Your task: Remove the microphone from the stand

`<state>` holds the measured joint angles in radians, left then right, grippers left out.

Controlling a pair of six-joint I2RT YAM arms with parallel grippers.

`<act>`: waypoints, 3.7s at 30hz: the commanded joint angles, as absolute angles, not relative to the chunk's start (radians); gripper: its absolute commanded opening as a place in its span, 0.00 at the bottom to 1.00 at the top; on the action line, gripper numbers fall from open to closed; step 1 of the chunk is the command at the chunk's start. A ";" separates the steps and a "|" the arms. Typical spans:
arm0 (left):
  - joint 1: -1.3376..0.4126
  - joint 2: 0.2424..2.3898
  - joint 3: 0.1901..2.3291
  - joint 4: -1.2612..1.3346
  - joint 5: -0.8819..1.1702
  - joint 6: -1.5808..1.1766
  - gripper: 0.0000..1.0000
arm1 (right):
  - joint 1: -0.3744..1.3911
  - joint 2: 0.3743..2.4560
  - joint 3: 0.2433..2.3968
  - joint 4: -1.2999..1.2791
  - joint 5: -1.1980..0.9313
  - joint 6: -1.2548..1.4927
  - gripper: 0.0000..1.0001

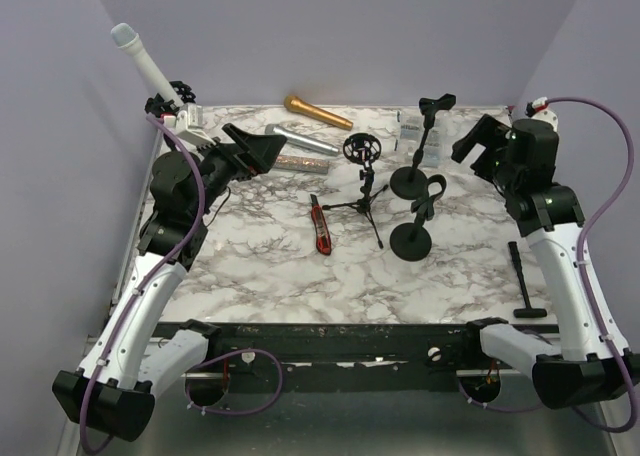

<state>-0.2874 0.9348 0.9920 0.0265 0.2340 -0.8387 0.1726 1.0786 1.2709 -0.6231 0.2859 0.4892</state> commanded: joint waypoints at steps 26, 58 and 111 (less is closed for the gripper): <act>-0.281 0.984 1.018 0.065 0.450 -0.770 0.93 | -0.098 1.478 1.401 -0.157 -0.562 0.724 1.00; -0.265 1.006 1.008 0.087 0.487 -0.808 0.91 | -0.097 1.572 0.958 0.046 -0.493 0.649 0.75; 0.149 1.273 1.439 -0.160 -0.165 -0.567 0.98 | 0.122 0.895 0.979 -0.277 -0.563 0.371 1.00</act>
